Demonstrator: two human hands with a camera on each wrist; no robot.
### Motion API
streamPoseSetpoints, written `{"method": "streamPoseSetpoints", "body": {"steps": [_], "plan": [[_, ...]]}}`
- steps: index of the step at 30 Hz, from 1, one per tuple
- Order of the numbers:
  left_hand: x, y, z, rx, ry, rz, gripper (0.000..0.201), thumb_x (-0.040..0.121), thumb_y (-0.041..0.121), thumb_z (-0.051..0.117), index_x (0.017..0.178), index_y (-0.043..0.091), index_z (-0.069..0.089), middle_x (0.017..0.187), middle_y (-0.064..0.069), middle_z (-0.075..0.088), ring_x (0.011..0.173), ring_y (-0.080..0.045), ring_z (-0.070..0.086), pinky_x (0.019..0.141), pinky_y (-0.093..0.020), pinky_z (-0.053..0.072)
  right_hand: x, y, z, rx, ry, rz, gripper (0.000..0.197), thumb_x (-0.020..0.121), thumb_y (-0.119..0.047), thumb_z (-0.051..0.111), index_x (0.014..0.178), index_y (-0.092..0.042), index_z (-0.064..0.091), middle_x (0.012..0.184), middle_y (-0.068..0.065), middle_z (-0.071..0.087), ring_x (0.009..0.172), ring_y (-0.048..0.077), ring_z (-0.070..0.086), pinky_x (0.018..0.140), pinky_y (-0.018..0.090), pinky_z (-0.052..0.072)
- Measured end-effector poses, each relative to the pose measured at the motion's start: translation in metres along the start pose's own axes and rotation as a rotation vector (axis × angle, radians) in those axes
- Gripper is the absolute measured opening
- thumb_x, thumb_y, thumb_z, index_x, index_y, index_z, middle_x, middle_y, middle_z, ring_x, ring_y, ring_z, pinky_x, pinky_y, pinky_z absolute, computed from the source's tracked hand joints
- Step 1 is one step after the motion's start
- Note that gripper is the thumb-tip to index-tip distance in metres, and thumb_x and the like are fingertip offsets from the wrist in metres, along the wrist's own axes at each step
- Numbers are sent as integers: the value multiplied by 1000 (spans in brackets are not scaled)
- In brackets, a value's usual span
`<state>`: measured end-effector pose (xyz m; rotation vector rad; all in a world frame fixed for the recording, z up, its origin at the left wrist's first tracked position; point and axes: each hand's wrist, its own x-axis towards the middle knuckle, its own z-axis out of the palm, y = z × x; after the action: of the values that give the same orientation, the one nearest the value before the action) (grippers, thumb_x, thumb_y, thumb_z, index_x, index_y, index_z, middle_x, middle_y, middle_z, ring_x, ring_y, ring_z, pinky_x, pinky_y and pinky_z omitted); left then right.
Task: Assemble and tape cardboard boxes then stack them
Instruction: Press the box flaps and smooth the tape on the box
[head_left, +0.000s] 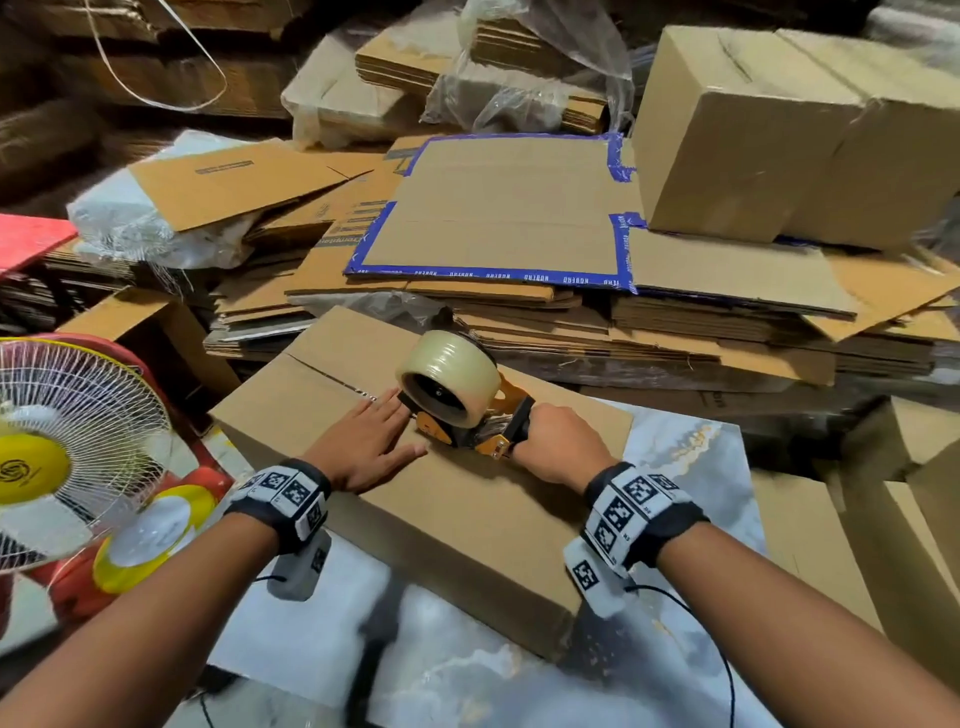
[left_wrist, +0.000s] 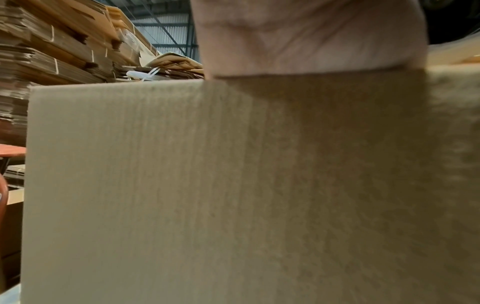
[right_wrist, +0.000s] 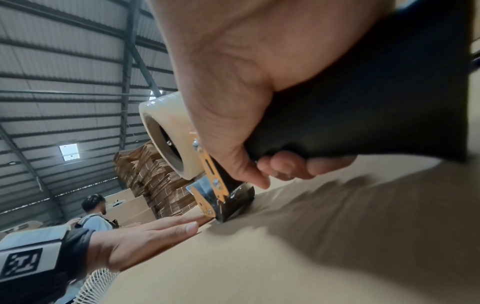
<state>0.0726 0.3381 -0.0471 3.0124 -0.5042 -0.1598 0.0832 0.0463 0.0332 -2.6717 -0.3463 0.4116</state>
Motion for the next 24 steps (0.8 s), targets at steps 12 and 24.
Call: {"method": "streamPoseSetpoints", "body": {"steps": [12,24], "plan": [[-3,20,-7,45,-3,-43,99,89,82,1,162,16,-1,169,-3,-7,156,-16,-7,125,-36,-1,-47,70,-31,-29,-20,99,21,88,-28,68,88,-8,65,79,9,65,73,22,61,65,41,53],[17,107,5,-92,113,216,74,97,74,22,144,21,45,146,-6,49,133,-22,41,113,-42,34,-56,88,-37,-37,-37,46,15,84,-30,69,80,-19,59,80,4,62,78,24,62,61,34,50]]}}
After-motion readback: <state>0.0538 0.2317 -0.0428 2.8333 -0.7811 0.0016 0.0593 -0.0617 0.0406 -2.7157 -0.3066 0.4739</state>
